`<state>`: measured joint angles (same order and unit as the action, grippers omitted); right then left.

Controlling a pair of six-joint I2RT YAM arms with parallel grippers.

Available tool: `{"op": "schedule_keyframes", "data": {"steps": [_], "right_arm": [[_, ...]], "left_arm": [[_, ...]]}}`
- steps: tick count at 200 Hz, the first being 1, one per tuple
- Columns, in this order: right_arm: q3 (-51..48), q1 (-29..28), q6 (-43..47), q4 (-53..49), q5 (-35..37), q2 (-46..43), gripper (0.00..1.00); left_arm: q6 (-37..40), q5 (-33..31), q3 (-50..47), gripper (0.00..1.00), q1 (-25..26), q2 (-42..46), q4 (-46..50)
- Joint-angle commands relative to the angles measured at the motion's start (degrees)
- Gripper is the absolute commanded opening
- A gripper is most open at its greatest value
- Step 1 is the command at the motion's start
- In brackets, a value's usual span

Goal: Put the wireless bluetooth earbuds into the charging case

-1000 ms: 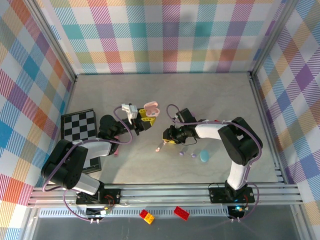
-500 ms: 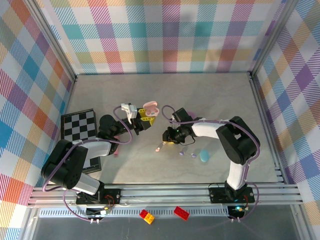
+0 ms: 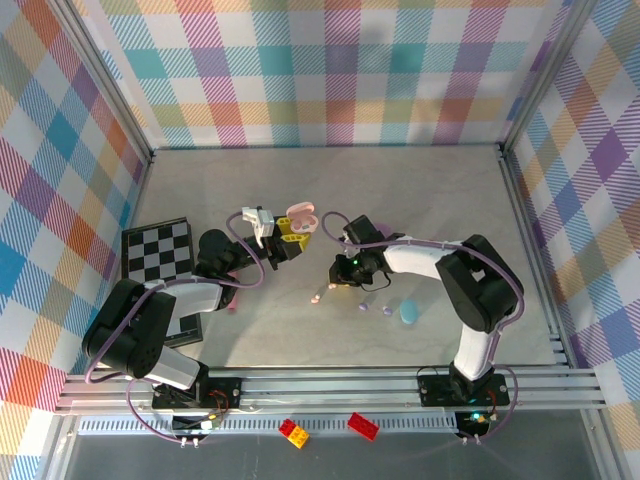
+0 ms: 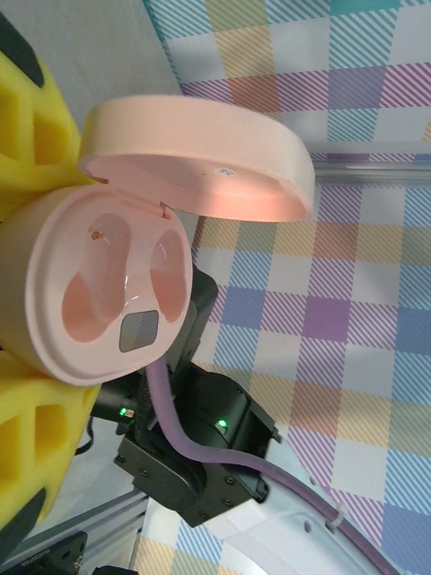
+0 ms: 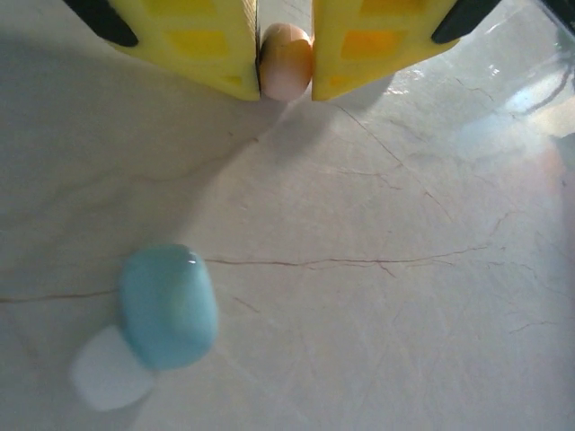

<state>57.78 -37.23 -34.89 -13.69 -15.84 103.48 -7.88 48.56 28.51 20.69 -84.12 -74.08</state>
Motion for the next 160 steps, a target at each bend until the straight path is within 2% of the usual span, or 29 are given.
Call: {"op": "schedule_keyframes", "data": {"steps": [1,37,83,126,160], "right_arm": [[0.8,0.2,2.2,-5.1,5.4,-4.2,0.19],[-1.3,0.7,5.3,-7.7,13.0,-11.3,0.18],[-2.2,0.8,15.8,-8.2,19.0,-24.4,0.19],[3.2,0.2,23.6,-12.2,20.5,-32.8,0.2],[9.6,-2.5,29.3,-16.9,24.2,-34.1,0.2]], "left_arm": [[1.5,0.8,0.1,0.34,-0.8,0.8,-2.4],[2.1,0.7,0.2,0.34,-0.8,0.8,-2.0],[3.4,0.1,0.2,0.34,-0.3,0.9,-1.0],[9.2,-1.5,1.2,0.33,2.2,1.3,6.0],[13.5,-3.4,2.7,0.33,5.1,0.9,12.0]]}}
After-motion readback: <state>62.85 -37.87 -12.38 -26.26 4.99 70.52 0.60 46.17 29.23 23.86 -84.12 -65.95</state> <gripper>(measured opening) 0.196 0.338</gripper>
